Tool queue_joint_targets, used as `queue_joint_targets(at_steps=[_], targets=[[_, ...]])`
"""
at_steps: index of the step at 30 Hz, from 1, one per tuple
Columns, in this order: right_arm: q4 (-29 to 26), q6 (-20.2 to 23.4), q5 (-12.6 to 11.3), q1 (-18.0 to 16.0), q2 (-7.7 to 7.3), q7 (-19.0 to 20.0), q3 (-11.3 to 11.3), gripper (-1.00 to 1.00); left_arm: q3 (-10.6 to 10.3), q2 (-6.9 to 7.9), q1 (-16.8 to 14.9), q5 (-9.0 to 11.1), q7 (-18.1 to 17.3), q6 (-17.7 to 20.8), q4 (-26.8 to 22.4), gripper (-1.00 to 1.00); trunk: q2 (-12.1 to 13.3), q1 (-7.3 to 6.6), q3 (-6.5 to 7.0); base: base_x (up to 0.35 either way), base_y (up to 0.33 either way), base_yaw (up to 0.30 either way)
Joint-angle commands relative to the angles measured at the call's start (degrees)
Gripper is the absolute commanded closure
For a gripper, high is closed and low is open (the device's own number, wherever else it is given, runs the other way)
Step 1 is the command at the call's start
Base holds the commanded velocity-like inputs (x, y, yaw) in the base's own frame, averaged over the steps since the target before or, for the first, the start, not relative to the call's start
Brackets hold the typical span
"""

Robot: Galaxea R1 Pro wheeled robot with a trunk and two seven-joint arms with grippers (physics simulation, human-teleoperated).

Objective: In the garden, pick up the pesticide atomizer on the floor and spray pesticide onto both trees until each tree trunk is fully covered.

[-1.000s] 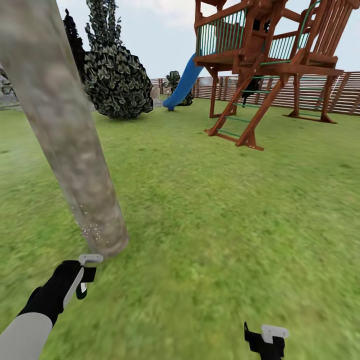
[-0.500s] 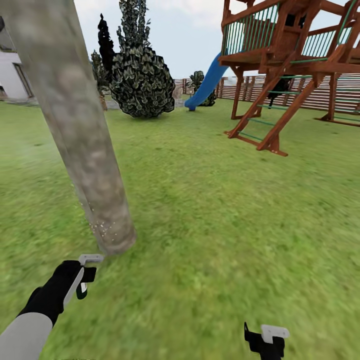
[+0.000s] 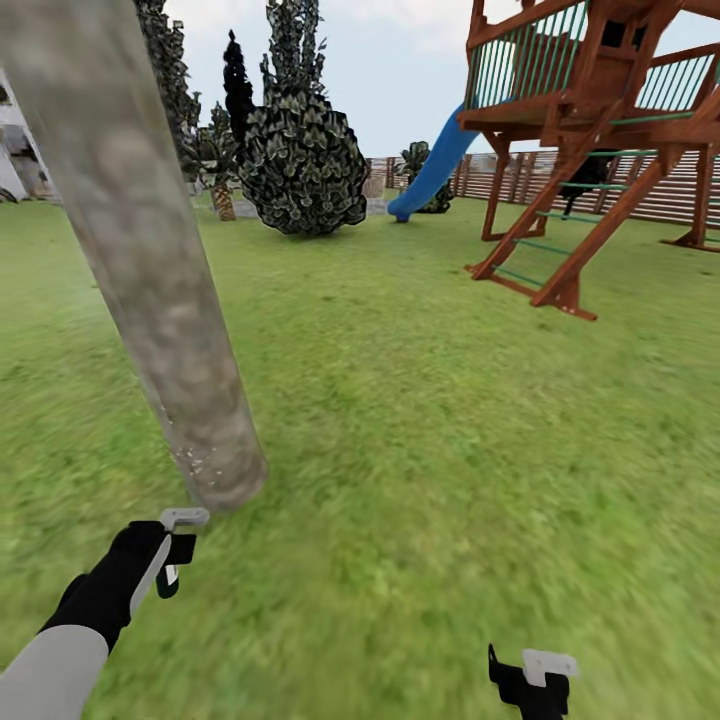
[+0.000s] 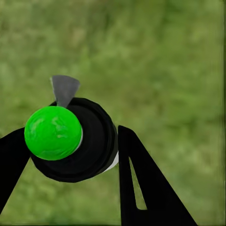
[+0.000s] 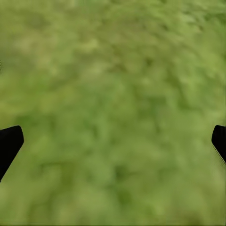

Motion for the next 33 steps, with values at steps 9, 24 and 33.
queue_joint_targets(at_steps=[9,24,33], targets=[[0.03,0.0,-0.01,0.0,0.0,0.0,0.0,-1.0,0.0,-0.64,-0.03,-0.22,0.08,0.01,-0.03,1.0,0.0,0.0,0.0,0.117,-0.255,0.058],[0.03,0.0,0.0,0.0,0.0,0.0,0.0,-1.0,0.09,-0.64,-0.04,-0.22,0.12,-0.08,-0.04,1.0,0.0,0.0,0.0,0.117,-0.255,0.158],[0.0,0.0,-0.01,0.0,0.0,0.0,0.0,-1.0,0.09,-0.64,-0.02,-0.2,0.12,-0.16,-0.06,1.0,0.0,0.0,0.0,0.113,-0.255,0.277]])
